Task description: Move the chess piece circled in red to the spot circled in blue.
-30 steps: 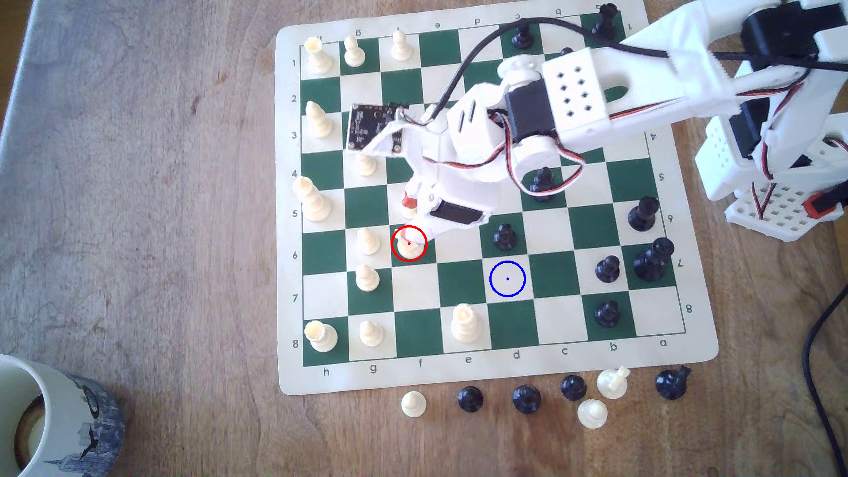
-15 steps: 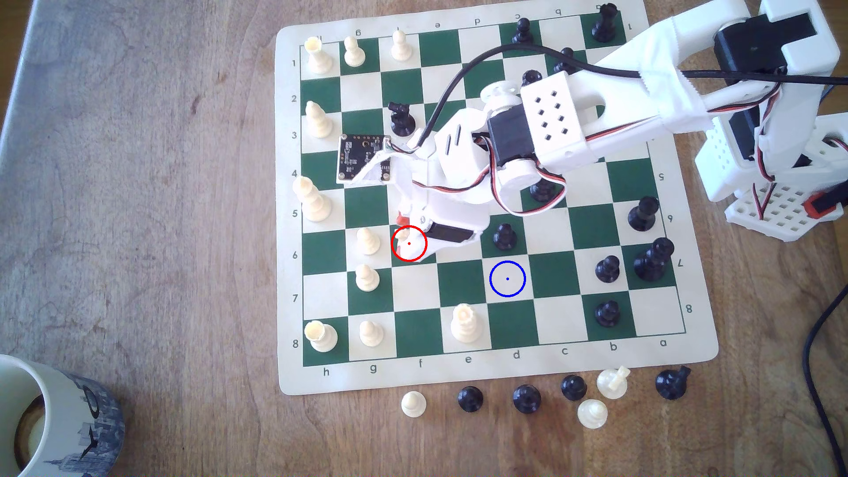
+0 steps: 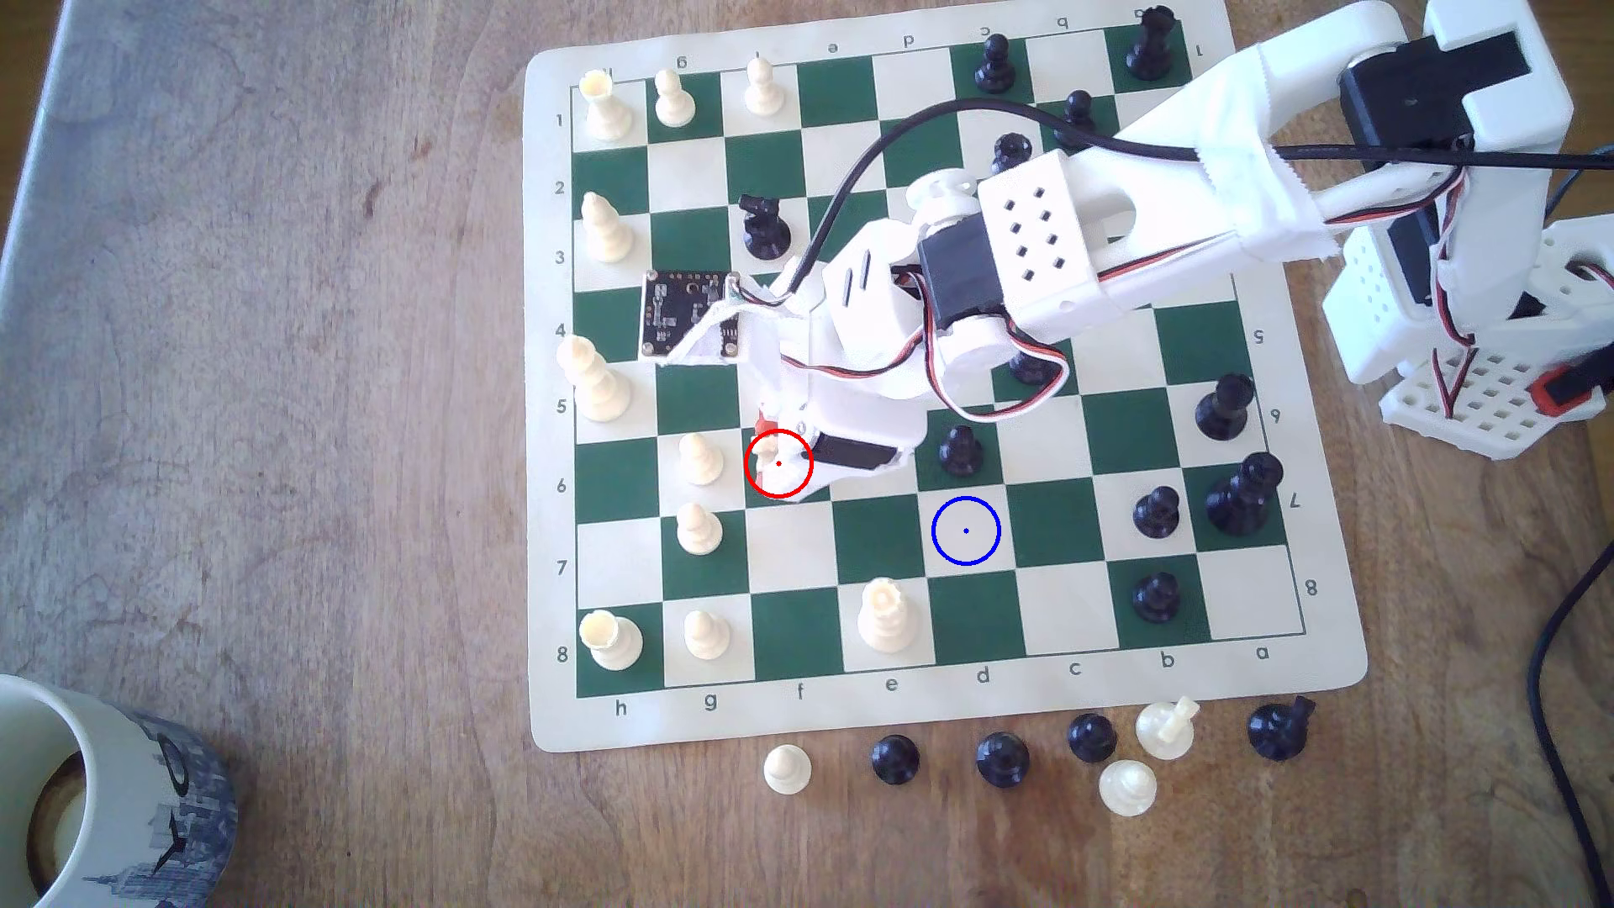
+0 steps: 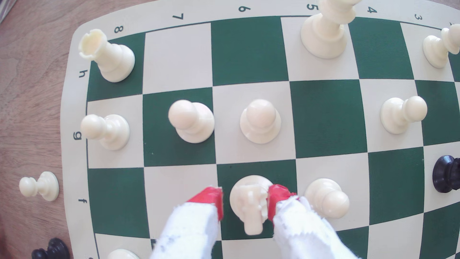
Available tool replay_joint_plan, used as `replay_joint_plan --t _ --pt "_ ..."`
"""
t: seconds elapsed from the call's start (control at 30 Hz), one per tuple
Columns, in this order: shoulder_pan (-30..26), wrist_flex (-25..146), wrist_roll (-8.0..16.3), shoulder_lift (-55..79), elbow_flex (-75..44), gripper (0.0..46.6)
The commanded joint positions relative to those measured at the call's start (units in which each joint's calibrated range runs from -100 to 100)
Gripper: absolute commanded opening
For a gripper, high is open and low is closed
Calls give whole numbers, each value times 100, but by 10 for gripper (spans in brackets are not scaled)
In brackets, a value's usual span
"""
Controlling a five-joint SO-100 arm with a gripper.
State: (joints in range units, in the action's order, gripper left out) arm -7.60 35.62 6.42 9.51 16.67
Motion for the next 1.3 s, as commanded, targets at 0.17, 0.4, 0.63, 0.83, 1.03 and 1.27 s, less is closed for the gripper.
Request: replay_joint_plan --t 0.17,0.4,0.63,0.83,1.03,1.27 --pt "-26 -196 -59 -178 -398 22" --pt "-19 -187 -59 -476 -398 2" --pt "20 197 -34 -1605 -235 2" --pt "20 574 -29 -2521 418 2" --pt "-292 435 -63 -3854 2177 2" --pt "-543 9 -68 -4211 3283 2"
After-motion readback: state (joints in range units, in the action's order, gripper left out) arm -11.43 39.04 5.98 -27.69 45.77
